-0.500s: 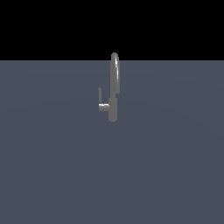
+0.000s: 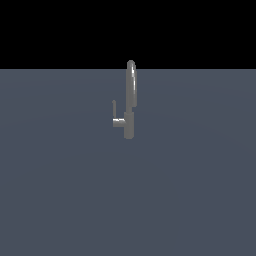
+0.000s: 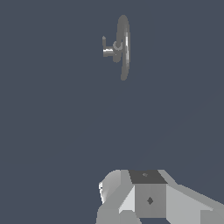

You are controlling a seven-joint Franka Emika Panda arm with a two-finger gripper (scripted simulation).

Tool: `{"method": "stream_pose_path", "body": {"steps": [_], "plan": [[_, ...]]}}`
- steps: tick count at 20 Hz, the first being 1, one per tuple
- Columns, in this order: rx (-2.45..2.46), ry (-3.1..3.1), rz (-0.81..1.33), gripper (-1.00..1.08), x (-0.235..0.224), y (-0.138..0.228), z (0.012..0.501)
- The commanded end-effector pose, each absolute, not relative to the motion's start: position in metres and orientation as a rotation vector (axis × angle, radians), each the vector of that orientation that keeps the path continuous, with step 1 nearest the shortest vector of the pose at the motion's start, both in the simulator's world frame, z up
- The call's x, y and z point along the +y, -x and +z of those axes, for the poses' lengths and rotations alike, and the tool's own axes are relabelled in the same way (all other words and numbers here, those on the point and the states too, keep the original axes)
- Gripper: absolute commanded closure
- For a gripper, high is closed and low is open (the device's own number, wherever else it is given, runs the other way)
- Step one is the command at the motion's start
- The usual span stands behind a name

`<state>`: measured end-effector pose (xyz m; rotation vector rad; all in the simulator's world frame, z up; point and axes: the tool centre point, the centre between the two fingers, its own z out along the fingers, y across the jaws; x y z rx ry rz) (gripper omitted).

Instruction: Turn on the faucet by rotating a designated handle.

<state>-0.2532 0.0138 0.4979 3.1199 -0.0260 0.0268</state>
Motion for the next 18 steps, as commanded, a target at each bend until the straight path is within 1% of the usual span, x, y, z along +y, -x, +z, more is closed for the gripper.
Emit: {"method": "stream_pose_path", "body": {"steps": [1,9,18], "plan": [[-0.07,-3.107,0.064,1.08,0.016,0.252,0.505],[-0.296,-3.022,0.251,1.08,0.031,0.242,0.539],[-0.6,-2.846,0.506,1.08,0.066,0.223,0.578]]}}
